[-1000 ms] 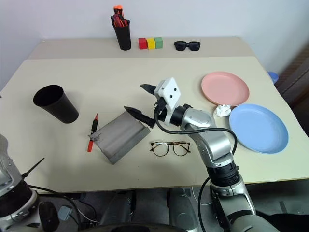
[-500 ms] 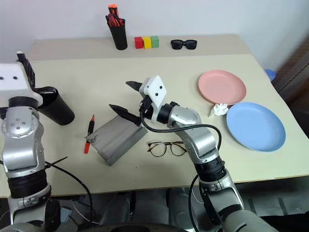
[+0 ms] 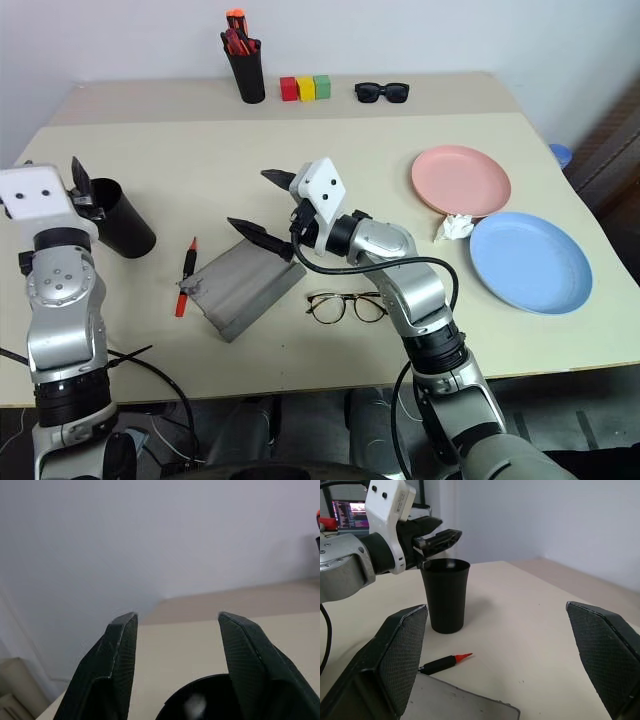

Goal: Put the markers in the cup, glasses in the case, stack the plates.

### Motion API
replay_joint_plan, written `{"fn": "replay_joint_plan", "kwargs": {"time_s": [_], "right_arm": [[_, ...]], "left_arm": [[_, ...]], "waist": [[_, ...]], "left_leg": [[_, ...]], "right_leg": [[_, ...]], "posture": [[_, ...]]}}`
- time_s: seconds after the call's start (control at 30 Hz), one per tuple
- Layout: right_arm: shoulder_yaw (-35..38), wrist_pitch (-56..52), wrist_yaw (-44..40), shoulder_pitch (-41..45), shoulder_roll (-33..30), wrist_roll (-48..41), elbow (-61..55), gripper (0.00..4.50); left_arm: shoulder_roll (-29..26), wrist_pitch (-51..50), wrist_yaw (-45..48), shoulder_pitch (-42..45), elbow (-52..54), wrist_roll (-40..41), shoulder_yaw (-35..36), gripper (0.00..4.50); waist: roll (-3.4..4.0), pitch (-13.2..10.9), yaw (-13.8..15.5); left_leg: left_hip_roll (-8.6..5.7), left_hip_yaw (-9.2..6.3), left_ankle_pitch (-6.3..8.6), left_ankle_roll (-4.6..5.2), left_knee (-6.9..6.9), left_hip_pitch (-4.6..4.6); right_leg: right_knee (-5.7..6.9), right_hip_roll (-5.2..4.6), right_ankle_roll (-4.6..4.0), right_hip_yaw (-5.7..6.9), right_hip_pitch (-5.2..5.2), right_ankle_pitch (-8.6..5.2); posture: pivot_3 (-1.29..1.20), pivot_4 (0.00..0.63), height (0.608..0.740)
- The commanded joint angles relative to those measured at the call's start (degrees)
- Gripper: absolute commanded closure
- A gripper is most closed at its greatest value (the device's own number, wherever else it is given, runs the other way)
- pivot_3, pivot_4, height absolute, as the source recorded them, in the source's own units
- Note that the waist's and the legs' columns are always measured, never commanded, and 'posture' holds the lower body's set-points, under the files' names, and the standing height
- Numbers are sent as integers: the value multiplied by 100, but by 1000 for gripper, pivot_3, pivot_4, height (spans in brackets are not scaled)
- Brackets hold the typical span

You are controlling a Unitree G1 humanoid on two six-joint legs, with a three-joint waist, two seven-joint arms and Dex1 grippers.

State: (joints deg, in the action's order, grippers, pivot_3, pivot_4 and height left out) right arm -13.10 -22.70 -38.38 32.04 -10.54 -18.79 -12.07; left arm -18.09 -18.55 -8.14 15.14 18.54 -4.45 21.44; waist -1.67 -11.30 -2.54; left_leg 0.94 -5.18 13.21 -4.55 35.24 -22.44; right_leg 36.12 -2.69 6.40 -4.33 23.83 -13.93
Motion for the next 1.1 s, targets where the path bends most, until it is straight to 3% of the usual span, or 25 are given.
{"fn": "replay_joint_plan", "kwargs": {"time_s": [0.03,0.13,0.27,0.37,0.47,0.6,0.73,0.97,1.1], "right_arm": [[70,131,-35,90,-22,-5,-89,0],[91,125,-48,79,-53,1,-89,0],[180,127,-61,23,-184,-2,-94,0],[291,155,-64,2,-337,4,-30,0],[390,180,-85,-8,-488,7,48,0],[427,215,-163,-2,-627,9,131,0],[324,197,-212,-26,-598,8,73,0],[169,156,-238,-196,-606,44,-175,0],[142,40,-333,-318,-703,-22,-338,0]], "left_arm": [[22,140,-35,-45,294,45,129,2231],[-26,303,383,-144,809,409,81,2231],[-241,-268,1318,-590,1726,1096,-279,2231],[-538,-1317,1861,-1179,2341,1562,-492,1338],[-716,-2395,1830,-1442,2680,1633,-636,15],[-511,-4448,1222,-1082,2521,1496,-697,15],[-12,-5867,1079,-274,2063,1690,-671,15],[220,-7167,1116,506,1336,1624,-583,15],[138,-7290,1143,604,1183,1567,-683,1244]], "waist": [[0,0,0],[0,0,1],[0,0,0],[1,0,-6],[2,-2,-14],[3,-2,-14],[2,-1,-1],[1,-1,-20],[1,-1,-11]], "left_leg": [[0,0,0,0,0,0],[0,0,0,0,0,0],[0,1,0,0,-1,-1],[0,3,0,0,-1,1],[1,3,0,1,0,4],[0,3,0,1,3,4],[0,-1,0,1,5,3],[0,-3,0,1,-2,6],[-1,-2,-1,0,0,6]], "right_leg": [[0,0,0,0,0,0],[0,0,0,0,0,0],[-1,-1,-1,-1,0,0],[-2,-1,-2,-3,-3,-2],[1,2,-18,-2,-2,-11],[-1,2,-20,-3,-6,-13],[-1,3,-2,-1,-7,-3],[0,3,2,0,-5,-3],[0,2,2,-1,-7,-3]], "posture": [[0,150,740],[0,150,740],[0,150,740],[0,150,740],[0,150,740],[0,150,740],[0,150,740],[0,150,740],[0,150,740]]}}
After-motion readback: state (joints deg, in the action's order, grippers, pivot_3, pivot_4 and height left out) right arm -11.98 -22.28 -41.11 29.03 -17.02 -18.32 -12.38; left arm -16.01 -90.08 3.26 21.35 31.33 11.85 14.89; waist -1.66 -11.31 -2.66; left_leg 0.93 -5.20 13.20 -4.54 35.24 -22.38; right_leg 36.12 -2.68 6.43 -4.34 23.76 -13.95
